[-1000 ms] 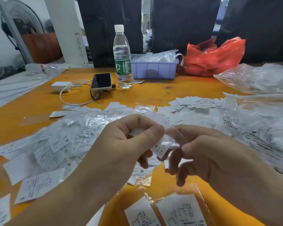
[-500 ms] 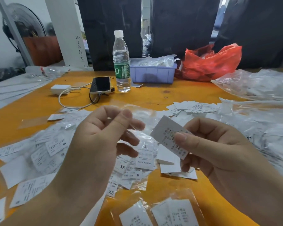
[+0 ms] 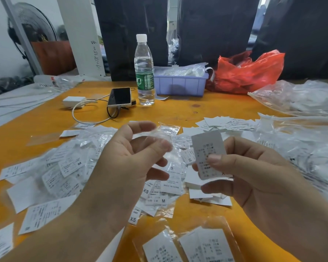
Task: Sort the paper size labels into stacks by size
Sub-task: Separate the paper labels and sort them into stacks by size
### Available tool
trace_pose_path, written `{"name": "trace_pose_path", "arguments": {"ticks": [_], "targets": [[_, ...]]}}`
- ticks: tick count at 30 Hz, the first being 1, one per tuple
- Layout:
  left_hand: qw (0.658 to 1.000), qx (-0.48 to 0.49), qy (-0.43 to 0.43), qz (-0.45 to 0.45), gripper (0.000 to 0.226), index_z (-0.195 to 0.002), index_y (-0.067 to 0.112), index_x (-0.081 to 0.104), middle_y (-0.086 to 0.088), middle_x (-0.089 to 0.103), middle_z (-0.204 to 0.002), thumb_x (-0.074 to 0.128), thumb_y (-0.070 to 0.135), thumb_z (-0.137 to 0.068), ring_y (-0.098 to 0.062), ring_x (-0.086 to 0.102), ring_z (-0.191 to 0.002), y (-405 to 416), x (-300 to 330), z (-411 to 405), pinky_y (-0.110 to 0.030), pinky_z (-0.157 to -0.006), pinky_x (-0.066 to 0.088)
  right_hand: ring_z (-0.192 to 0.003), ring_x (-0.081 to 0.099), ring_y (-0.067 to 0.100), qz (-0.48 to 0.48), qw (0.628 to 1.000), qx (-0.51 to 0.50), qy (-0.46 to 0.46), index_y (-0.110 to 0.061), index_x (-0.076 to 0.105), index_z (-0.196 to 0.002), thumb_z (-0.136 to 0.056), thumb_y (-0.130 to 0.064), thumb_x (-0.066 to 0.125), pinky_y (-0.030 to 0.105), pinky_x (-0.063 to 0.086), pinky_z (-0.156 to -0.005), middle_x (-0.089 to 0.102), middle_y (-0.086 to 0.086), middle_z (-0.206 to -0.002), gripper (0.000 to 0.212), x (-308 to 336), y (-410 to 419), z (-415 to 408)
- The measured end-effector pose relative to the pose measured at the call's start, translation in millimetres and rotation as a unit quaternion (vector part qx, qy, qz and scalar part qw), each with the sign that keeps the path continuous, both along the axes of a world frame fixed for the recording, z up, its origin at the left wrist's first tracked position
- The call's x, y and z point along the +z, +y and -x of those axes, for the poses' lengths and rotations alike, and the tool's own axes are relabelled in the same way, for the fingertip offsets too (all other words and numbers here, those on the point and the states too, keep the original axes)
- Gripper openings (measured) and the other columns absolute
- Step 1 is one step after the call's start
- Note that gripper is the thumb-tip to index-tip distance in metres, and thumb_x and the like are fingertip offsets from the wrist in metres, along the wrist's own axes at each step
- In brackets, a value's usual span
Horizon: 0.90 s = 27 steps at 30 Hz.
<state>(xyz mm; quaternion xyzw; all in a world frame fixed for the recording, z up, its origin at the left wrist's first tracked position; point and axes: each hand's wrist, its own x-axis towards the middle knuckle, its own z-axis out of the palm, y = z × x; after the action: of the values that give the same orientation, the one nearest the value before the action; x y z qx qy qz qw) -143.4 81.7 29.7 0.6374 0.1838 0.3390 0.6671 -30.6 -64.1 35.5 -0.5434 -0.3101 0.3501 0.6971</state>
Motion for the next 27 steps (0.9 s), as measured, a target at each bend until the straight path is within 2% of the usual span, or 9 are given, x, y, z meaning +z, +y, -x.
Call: {"name": "trace_pose_path", "arguments": {"ticks": [3, 5, 9, 12, 15, 17, 20, 23, 27], "targets": [[0.999, -0.04, 0.008, 0.017, 0.047, -0.105, 0.02, 0.068, -0.004, 0.071, -0.078, 0.073, 0.019, -0.058, -0.015, 0.067, -0.067, 0.6, -3.8, -0.7, -0.023, -0.056, 0.055, -0.056, 0.048, 0.015, 0.049, 0.998, -0.013, -0.033, -0.017, 0.068, -0.056, -0.064, -0.024, 0.071, 0.021, 0.044, -0.049, 0.066, 0.012, -0.073, 0.011, -2.8, 1.7, -2.4], [0.998, -0.063, 0.012, 0.025, 0.044, -0.099, 0.019, 0.074, -0.004, 0.071, -0.077, 0.074, 0.015, -0.056, -0.016, 0.069, -0.07, 1.5, -4.9, -1.0, -0.023, -0.06, 0.056, -0.048, 0.041, 0.011, 0.055, 0.998, -0.013, -0.034, -0.015, 0.074, -0.064, -0.062, -0.024, 0.073, 0.021, 0.04, -0.048, 0.057, 0.013, -0.069, 0.008, -3.5, 1.5, -5.3], [0.994, -0.086, 0.007, 0.07, 0.031, -0.08, 0.019, 0.078, -0.006, 0.071, -0.075, 0.074, 0.009, -0.05, -0.02, 0.07, -0.069, 2.0, -4.1, -1.2, -0.026, -0.062, 0.058, -0.043, 0.046, 0.012, 0.051, 0.998, 0.018, -0.038, -0.015, 0.079, -0.085, -0.062, -0.016, 0.074, 0.019, 0.042, -0.045, 0.066, 0.009, -0.065, 0.024, -4.7, 0.5, -8.2], [0.988, -0.103, -0.011, 0.117, 0.021, -0.067, 0.019, 0.075, -0.012, 0.072, -0.078, 0.07, 0.002, -0.056, -0.027, 0.072, -0.071, -0.4, -2.8, -1.3, -0.03, -0.061, 0.06, -0.045, 0.052, 0.013, 0.039, 0.998, 0.037, -0.035, -0.014, 0.079, -0.086, -0.063, -0.012, 0.074, 0.019, 0.042, -0.044, 0.07, 0.013, -0.072, 0.024, -6.0, 0.9, -6.8], [0.983, -0.122, -0.018, 0.139, 0.014, -0.063, 0.021, 0.072, -0.019, 0.074, -0.089, 0.072, 0.007, -0.059, -0.034, 0.073, -0.088, -4.5, -2.8, -1.8, -0.034, -0.071, 0.061, -0.054, 0.059, 0.013, 0.022, 0.998, 0.043, -0.044, -0.016, 0.08, -0.084, -0.063, -0.011, 0.072, 0.021, 0.045, -0.046, 0.072, 0.01, -0.078, 0.023, -7.7, 2.3, -4.2], [0.983, -0.147, -0.008, 0.114, 0.013, -0.066, 0.022, 0.073, -0.018, 0.075, -0.094, 0.079, 0.014, -0.057, -0.032, 0.072, -0.092, -8.0, -3.4, -2.7, -0.033, -0.079, 0.06, -0.06, 0.061, 0.01, 0.014, 0.997, 0.045, -0.056, -0.019, 0.08, -0.084, -0.063, -0.011, 0.071, 0.022, 0.047, -0.049, 0.074, 0.006, -0.081, 0.024, -8.5, 3.5, -2.2], [0.985, -0.154, 0.038, 0.063, 0.021, -0.075, 0.024, 0.077, -0.009, 0.076, -0.097, 0.086, 0.025, -0.056, -0.025, 0.069, -0.096, -10.2, -7.7, -4.1, -0.038, -0.091, 0.051, -0.061, 0.059, 0.009, -0.003, 0.997, 0.025, -0.073, -0.016, 0.079, -0.082, -0.064, -0.009, 0.067, 0.021, 0.048, -0.05, 0.075, 0.004, -0.078, 0.022, -9.0, 3.3, -2.5], [0.981, -0.175, 0.064, 0.053, 0.024, -0.081, 0.025, 0.078, 0.0, 0.075, -0.093, 0.082, 0.033, -0.058, -0.012, 0.068, -0.081, -8.8, -10.4, -3.4, -0.032, -0.079, 0.05, -0.056, 0.057, 0.012, -0.021, 0.995, -0.016, -0.095, -0.01, 0.074, -0.082, -0.063, -0.008, 0.065, 0.021, 0.047, -0.048, 0.073, 0.006, -0.071, 0.021, -7.9, 1.0, -3.7], [0.975, -0.205, 0.083, 0.016, 0.029, -0.095, 0.02, 0.076, -0.002, 0.074, -0.09, 0.074, 0.029, -0.068, -0.012, 0.065, -0.073, -7.5, -10.3, -2.5, -0.024, -0.068, 0.055, -0.056, 0.056, 0.012, -0.005, 0.979, -0.041, -0.2, -0.013, 0.074, -0.084, -0.065, -0.017, 0.071, 0.028, 0.045, -0.053, 0.071, 0.009, -0.069, 0.02, -8.9, -0.9, -1.8]]}}
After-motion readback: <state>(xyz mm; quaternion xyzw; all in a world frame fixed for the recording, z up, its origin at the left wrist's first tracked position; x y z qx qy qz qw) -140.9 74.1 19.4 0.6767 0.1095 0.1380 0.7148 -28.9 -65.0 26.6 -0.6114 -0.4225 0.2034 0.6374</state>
